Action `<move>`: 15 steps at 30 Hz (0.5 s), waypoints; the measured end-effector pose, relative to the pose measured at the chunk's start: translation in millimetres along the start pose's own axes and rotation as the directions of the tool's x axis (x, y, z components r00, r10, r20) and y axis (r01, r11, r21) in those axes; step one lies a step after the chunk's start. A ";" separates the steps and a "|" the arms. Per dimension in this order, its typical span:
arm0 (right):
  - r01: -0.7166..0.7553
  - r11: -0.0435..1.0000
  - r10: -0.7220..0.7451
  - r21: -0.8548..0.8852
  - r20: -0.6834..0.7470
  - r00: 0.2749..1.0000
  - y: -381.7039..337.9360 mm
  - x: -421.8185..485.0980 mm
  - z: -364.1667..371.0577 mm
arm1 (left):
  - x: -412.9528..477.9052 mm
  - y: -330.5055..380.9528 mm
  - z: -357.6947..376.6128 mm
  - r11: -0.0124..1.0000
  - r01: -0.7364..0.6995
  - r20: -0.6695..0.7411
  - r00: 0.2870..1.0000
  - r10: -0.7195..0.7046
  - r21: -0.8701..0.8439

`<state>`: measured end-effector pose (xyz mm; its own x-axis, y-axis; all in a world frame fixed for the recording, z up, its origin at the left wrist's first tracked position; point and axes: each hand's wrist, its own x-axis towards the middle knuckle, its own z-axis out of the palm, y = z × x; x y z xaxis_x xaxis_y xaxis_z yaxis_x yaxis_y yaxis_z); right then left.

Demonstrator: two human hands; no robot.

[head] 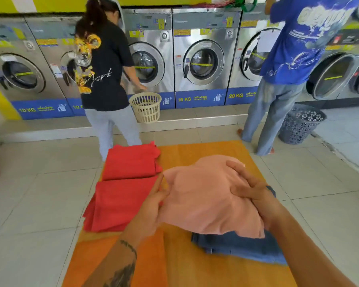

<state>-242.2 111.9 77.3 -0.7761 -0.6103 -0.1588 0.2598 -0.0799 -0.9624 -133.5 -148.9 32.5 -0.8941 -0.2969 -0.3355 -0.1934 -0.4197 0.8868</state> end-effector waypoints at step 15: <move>-0.186 0.898 0.168 -0.399 -0.081 0.982 102.1 -36.6 146.1 | -130.3 -13.6 -159.4 0.865 -0.112 -0.133 0.971 0.200 0.489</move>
<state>-103.3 10.9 17.0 -0.7654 -0.5492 -0.3356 0.1484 0.3567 -0.9223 50.0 -241.2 13.5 -0.8528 -0.4863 -0.1903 -0.2650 0.0891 0.9601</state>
